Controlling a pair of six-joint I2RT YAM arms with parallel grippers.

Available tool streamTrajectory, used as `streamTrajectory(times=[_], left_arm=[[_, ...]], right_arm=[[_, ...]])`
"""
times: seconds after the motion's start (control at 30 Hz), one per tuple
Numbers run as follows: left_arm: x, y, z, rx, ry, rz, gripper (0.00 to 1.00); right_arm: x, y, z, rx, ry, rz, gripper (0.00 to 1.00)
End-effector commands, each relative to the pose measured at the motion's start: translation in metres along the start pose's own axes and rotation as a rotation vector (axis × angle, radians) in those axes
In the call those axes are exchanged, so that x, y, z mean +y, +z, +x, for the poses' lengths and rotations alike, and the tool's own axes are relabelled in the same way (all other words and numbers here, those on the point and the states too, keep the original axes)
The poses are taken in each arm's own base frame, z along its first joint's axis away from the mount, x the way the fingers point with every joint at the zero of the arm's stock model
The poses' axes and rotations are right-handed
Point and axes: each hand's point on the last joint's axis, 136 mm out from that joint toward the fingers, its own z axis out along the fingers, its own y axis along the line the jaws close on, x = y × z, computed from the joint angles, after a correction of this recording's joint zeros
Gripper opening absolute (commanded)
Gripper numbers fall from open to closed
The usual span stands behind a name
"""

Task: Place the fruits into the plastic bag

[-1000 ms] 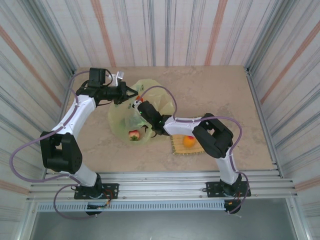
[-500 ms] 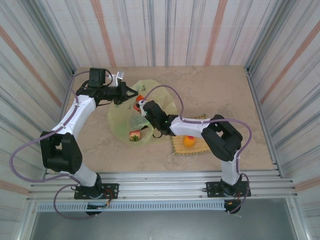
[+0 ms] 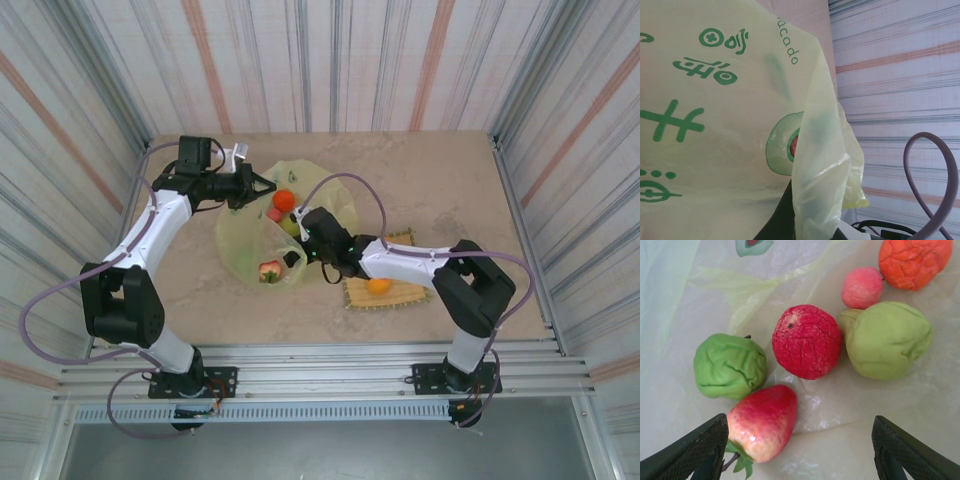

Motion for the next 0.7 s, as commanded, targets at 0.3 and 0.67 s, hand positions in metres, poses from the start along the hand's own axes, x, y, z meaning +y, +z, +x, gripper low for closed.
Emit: streamTrajectory(times=[0.3,0.67], left_arm=[[-0.009,-0.01,0.0,-0.02,0.018,0.02,0.0],[-0.008,-0.01,-0.001,-0.02,0.017,0.018,0.0]], right_arm=[[-0.005,-0.054,0.022,0.074,-0.097,0.002,0.73],[0.016,-0.11,0.026,0.129,-0.177,-0.166,0.71]])
